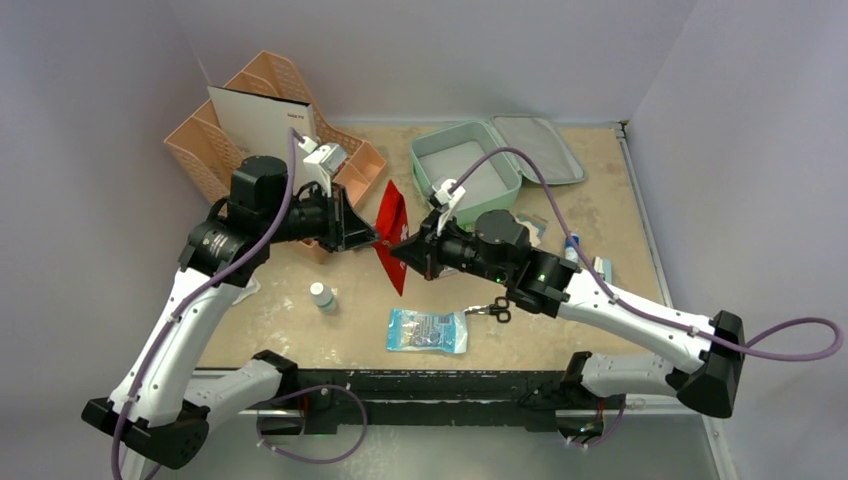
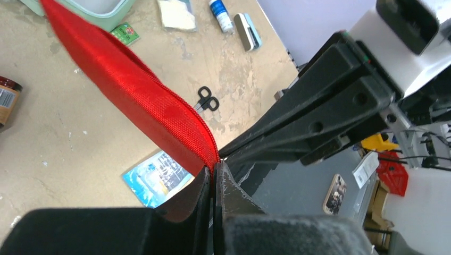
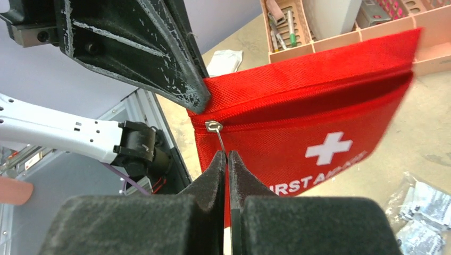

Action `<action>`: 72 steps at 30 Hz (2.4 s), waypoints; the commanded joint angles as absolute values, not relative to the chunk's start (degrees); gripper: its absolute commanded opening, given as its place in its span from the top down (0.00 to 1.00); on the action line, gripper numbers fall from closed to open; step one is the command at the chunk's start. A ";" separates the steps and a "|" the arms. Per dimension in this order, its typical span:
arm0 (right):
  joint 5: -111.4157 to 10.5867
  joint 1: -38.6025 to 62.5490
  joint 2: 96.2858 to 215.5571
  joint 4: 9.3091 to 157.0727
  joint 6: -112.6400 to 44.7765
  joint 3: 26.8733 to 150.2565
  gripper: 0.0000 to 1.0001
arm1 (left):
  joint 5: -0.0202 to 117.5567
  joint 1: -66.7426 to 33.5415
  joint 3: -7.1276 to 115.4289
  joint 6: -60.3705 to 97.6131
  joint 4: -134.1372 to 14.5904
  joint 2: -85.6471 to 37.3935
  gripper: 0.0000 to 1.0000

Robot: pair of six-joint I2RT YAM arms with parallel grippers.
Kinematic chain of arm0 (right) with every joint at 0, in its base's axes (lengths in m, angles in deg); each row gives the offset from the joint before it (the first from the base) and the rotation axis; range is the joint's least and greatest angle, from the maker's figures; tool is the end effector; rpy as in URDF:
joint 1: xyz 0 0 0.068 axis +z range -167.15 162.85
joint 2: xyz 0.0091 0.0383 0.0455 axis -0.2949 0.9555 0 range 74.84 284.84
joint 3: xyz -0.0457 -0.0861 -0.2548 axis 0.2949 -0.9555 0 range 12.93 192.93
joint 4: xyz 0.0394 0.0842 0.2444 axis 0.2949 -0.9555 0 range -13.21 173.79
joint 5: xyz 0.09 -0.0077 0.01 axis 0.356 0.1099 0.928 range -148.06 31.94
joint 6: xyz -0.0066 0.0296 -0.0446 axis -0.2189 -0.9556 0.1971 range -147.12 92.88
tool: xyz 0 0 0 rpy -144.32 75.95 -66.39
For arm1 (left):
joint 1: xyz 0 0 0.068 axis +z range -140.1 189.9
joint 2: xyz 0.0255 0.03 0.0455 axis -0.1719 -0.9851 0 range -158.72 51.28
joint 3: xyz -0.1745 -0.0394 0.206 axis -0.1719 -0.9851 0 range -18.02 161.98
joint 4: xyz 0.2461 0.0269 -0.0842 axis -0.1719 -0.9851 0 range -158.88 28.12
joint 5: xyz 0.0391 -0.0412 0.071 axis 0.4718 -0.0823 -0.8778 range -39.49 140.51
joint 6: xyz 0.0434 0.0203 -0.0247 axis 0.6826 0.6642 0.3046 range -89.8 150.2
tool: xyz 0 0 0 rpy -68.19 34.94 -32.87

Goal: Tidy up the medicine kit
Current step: Zip the medicine pouch.

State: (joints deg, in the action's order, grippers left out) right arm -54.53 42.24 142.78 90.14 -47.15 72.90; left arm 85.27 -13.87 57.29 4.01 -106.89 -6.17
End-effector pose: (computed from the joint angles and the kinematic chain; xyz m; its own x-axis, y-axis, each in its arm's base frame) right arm 0.1413 0.2433 0.3805 -0.3185 0.1331 -0.9385 -0.8316 0.4360 0.3440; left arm 0.1608 -0.0929 0.4212 -0.7259 -0.0766 -0.6836 0.5293 0.5724 -0.6262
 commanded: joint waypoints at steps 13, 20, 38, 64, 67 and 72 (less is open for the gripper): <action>-48.50 38.28 140.28 85.97 -44.28 71.49 1.00 | 96.35 -13.65 60.64 12.94 -110.28 -6.90 1.00; -53.49 38.14 140.75 88.02 -44.34 71.36 1.00 | 101.29 -13.64 60.73 12.19 -109.47 -7.89 1.00; -50.17 35.08 140.73 92.76 -40.77 67.53 1.00 | 99.71 -13.66 62.75 15.46 -112.33 -10.04 1.00; -58.29 19.40 143.01 88.10 -47.45 65.78 1.00 | 105.11 -13.66 61.84 23.22 -119.76 -8.43 1.00; -55.04 18.13 144.29 89.26 -47.66 66.29 1.00 | 106.96 -13.66 60.88 21.12 -117.33 -8.33 1.00; -42.40 17.74 144.02 87.37 -43.80 68.75 1.00 | 106.60 -13.66 59.97 20.86 -114.96 -8.36 1.00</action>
